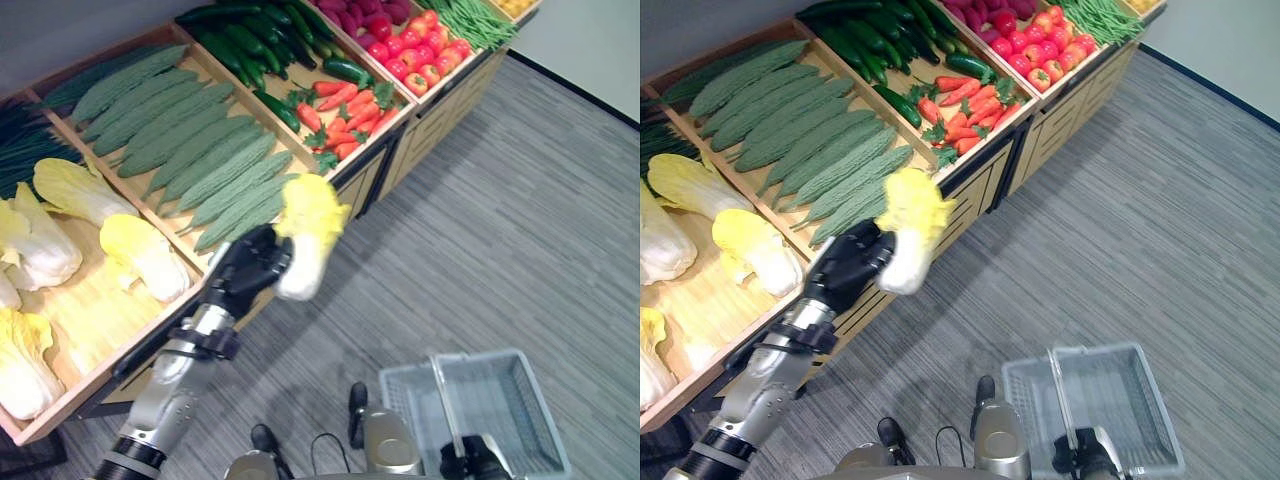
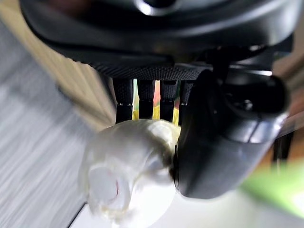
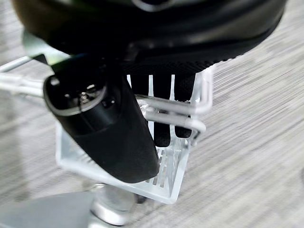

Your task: Get the vegetables into the basket

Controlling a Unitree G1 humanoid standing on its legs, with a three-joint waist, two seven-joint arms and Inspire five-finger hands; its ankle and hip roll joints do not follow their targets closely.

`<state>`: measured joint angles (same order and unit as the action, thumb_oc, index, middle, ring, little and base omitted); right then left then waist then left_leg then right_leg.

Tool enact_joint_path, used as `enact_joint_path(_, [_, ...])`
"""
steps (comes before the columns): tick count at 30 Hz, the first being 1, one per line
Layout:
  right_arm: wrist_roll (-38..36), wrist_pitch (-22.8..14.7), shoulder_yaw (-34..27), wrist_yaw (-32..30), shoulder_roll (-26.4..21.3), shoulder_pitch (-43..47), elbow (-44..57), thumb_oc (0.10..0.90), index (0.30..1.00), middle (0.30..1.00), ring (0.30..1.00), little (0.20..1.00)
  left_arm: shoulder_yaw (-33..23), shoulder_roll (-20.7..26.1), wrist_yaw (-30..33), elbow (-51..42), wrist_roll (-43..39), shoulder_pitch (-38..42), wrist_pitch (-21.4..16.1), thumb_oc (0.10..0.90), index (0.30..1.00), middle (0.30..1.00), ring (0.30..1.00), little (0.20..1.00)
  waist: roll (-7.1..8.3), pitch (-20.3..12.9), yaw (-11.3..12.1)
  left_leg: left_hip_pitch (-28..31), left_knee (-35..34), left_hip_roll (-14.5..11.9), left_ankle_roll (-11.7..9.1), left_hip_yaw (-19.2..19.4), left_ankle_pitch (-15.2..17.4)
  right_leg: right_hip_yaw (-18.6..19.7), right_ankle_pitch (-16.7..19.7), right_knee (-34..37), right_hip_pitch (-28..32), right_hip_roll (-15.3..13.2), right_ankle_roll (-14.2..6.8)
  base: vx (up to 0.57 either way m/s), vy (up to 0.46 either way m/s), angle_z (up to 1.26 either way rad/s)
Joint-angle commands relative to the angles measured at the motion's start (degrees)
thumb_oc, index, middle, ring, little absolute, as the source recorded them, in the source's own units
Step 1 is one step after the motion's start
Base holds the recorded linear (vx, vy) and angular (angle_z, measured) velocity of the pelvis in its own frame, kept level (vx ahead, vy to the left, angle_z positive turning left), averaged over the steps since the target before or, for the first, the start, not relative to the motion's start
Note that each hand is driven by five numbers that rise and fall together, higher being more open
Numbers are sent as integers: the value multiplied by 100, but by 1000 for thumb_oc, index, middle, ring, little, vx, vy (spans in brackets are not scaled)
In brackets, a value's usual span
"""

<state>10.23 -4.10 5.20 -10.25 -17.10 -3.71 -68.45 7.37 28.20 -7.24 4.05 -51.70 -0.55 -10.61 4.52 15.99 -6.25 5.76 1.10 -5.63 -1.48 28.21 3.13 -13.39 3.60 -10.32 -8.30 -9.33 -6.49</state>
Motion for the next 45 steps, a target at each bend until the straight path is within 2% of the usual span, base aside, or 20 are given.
enact_joint_path(1, [-94, -179, 254, 68, -232, 177, 0, 400, 300, 300, 300, 300, -100, -148, -445, -862, -66, 338, -498, 400, 300, 300, 300, 300, 87, -278, 244, -237, 332, -46, -81, 2, 226, -376, -229, -121, 560, -566, -573, -34, -117, -62])
enact_joint_path(8, [-205, -196, 172, 5, -318, 117, 50, 400, 300, 300, 300, 300, -23, -265, -501, -805, -53, 323, -515, 400, 300, 300, 300, 300, 14, -245, 121, -283, 428, -299, -313, 133, -16, -351, -469, 552, 772, -164, -377, -5, -198, -49])
enact_joint_path(12, [-287, -188, 70, -99, -386, 40, 56, 400, 300, 300, 300, 300, 72, -281, -416, -1029, 13, 385, -525, 400, 300, 300, 300, 300, -88, -138, 23, -325, 438, -459, -481, 142, -205, -294, -524, 736, 820, 10, -289, -19, -154, -29])
enact_joint_path(17, [-442, -185, -56, -242, -528, -93, 6, 400, 300, 300, 300, 300, 370, -350, -253, -1236, 79, 648, -567, 400, 300, 300, 300, 300, -315, -64, -164, -255, 301, -625, -664, 159, -491, -211, -655, 714, 834, 193, -143, -4, -163, -11])
enact_joint_path(20, [-487, -216, -55, -307, -577, -76, -5, 400, 300, 300, 300, 300, 470, -414, -230, -1253, 38, 795, -561, 400, 300, 300, 300, 300, -349, -10, -197, -382, 814, -899, -859, 48, -594, -168, -764, 770, 950, 362, 26, 18, -224, -8])
enact_joint_path(21, [-502, -221, -42, -329, -600, -52, -16, 400, 300, 300, 300, 300, 482, -409, -243, -1253, 30, 826, -550, 400, 300, 300, 300, 300, -341, 22, -167, -432, 1050, -950, -910, -187, -642, -102, -803, 786, 1005, 444, 91, -23, -204, -7])
enact_joint_path(22, [-498, -201, -7, -320, -647, 3, -39, 400, 300, 300, 300, 300, 464, -392, -237, -1317, 58, 831, -577, 400, 300, 300, 300, 300, -336, 63, -104, -518, 1119, -876, -822, -497, -790, -21, -731, 810, 976, 498, 168, -25, -108, -12])
enact_joint_path(23, [-476, -183, 25, -332, -715, 71, -56, 400, 300, 300, 300, 300, 494, -402, -211, -1372, 89, 820, -597, 400, 300, 300, 300, 300, -347, 79, -18, -614, 1134, -671, -780, -1043, -826, 124, -708, 816, 958, 517, 167, -20, -39, -27])
enact_joint_path(24, [-468, -167, 61, -329, -752, 142, -95, 400, 300, 300, 300, 300, 527, -440, -165, -1394, 117, 810, -611, 400, 300, 300, 300, 300, -337, 76, 76, -730, 1012, -447, -701, -1510, -692, 277, -694, 841, 945, 506, 138, 52, -18, -63])
enact_joint_path(26, [-475, -181, 126, -328, -757, 191, -98, 400, 300, 300, 300, 300, 493, -421, -116, -1468, 168, 745, -664, 400, 300, 300, 300, 300, -315, 47, 157, -815, 631, -276, -601, -1973, -495, 560, -650, 889, 921, 504, 90, 78, -6, -109])
enact_joint_path(27, [-485, -184, 149, -329, -784, 221, -124, 400, 300, 300, 300, 300, 495, -407, -93, -1508, 192, 726, -696, 400, 300, 300, 300, 300, -320, 24, 195, -874, 493, -239, -594, -2183, -528, 659, -634, 888, 896, 519, 84, 131, 51, -98])
enact_joint_path(28, [-476, -182, 215, -344, -844, 319, -168, 400, 300, 300, 300, 300, 501, -412, -29, -1608, 228, 720, -756, 400, 300, 300, 300, 300, -343, 23, 304, -1097, 288, -94, -586, -2789, -667, 851, -628, 848, 860, 562, 80, 132, 54, -61])
enact_joint_path(29, [-466, -191, 264, -351, -857, 379, -172, 400, 300, 300, 300, 300, 496, -409, -9, -1654, 234, 709, -777, 400, 300, 300, 300, 300, -344, 27, 367, -1171, 203, -7, -574, -3104, -707, 983, -620, 846, 842, 610, 79, 136, 63, -59])
enact_joint_path(31, [-450, -227, 346, -361, -862, 464, -146, 400, 300, 300, 300, 300, 455, -386, 4, -1684, 224, 687, -805, 400, 300, 300, 300, 300, -346, 43, 420, -1232, 228, 114, -592, -3392, -735, 1168, -635, 800, 846, 655, 77, 103, 94, -84])
enact_joint_path(33, [-457, -236, 358, -335, -842, 452, -173, 400, 300, 300, 300, 300, 447, -378, -40, -1713, 154, 604, -780, 400, 300, 300, 300, 300, -353, -14, 400, -1091, 161, 96, -531, -3235, -655, 1294, -672, 757, 861, 654, 60, 118, 180, -113])
enact_joint_path(36, [-451, -199, 376, -281, -768, 511, -254, 400, 300, 300, 300, 300, 542, -321, -89, -1734, 97, 548, -771, 400, 300, 300, 300, 300, -278, -159, 379, -846, 76, 192, -294, -2871, -451, 1596, -612, 706, 851, 470, -85, 129, 304, -53])
enact_joint_path(39, [-418, -189, 394, -266, -724, 514, -244, 400, 300, 300, 300, 300, 506, -302, -112, -1683, 26, 515, -769, 400, 300, 300, 300, 300, -241, -194, 390, -781, 91, 247, -213, -2694, -348, 1698, -571, 670, 793, 371, -179, 57, 212, -38])
enact_joint_path(41, [-445, -180, 360, -254, -651, 532, -218, 400, 300, 300, 300, 300, 513, -282, -102, -1609, 7, 503, -773, 400, 300, 300, 300, 300, -199, -204, 380, -753, 177, 369, -103, -2473, -208, 1868, -454, 630, 687, 225, -328, 12, 398, -50])
enact_joint_path(42, [-398, -157, 349, -243, -644, 588, -233, 400, 300, 300, 300, 300, 534, -278, -151, -1524, 16, 498, -757, 400, 300, 300, 300, 300, -200, -200, 381, -721, 171, 478, -14, -2268, -114, 1951, -236, 643, 513, 75, -530, -63, 352, -41])
enact_joint_path(45, [-414, -180, 359, -264, -642, 674, -118, 400, 300, 300, 300, 300, 541, -199, -151, -1385, 43, 563, -783, 400, 300, 300, 300, 300, -199, -160, 423, -752, 191, 460, 35, -2055, -96, 1861, -99, 434, 263, 9, -652, -74, 160, -61])
